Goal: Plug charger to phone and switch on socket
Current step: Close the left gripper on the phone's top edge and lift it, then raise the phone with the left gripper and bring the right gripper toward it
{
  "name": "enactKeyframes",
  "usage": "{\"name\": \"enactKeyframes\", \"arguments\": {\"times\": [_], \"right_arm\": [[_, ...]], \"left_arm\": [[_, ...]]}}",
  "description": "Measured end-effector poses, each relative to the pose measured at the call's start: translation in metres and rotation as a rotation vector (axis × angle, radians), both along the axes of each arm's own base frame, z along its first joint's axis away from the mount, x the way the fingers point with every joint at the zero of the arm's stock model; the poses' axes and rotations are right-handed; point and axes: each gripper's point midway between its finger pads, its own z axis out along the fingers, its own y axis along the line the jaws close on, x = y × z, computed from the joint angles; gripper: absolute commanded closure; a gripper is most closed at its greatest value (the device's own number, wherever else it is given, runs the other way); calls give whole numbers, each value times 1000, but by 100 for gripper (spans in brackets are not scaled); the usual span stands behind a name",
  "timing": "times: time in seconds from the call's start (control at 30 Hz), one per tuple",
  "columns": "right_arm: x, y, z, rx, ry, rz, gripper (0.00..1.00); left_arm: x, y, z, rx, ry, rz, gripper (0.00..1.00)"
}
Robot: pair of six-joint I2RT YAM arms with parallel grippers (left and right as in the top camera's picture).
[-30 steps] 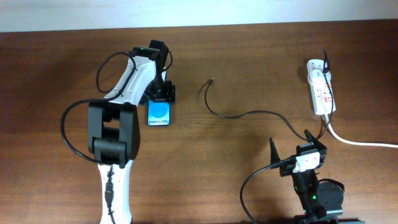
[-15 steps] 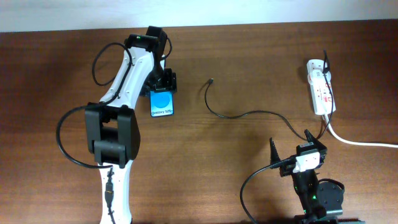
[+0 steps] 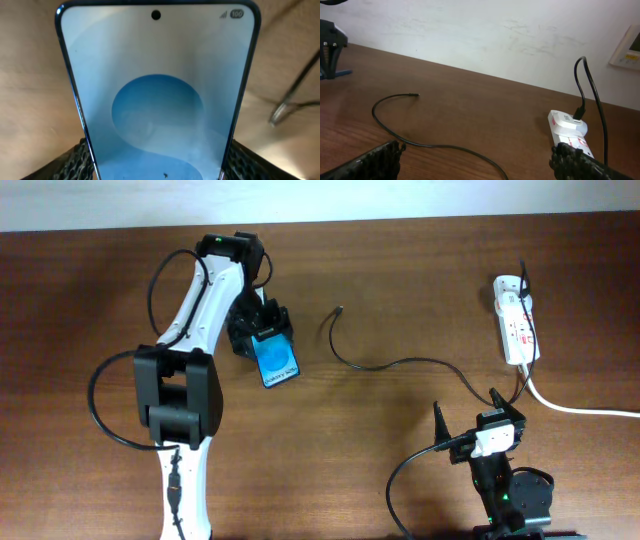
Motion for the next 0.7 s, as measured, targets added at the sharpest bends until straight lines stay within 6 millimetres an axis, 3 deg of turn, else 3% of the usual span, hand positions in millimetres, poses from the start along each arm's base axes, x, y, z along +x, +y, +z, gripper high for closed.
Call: {"name": "enactKeyframes", "arguments": {"times": [0.33,0.53,0.7], "right_arm": [[0,0,0,-1,-1,0,2],[0,0,1,5,-3,0,2],[0,2,10,110,-22,7,2]], "left_arm": [[-20,-13,37,-285,249,263,100],[-19,-33,55,-418,304,323,100],[-14,-49,73,-545,349,376,100]]}}
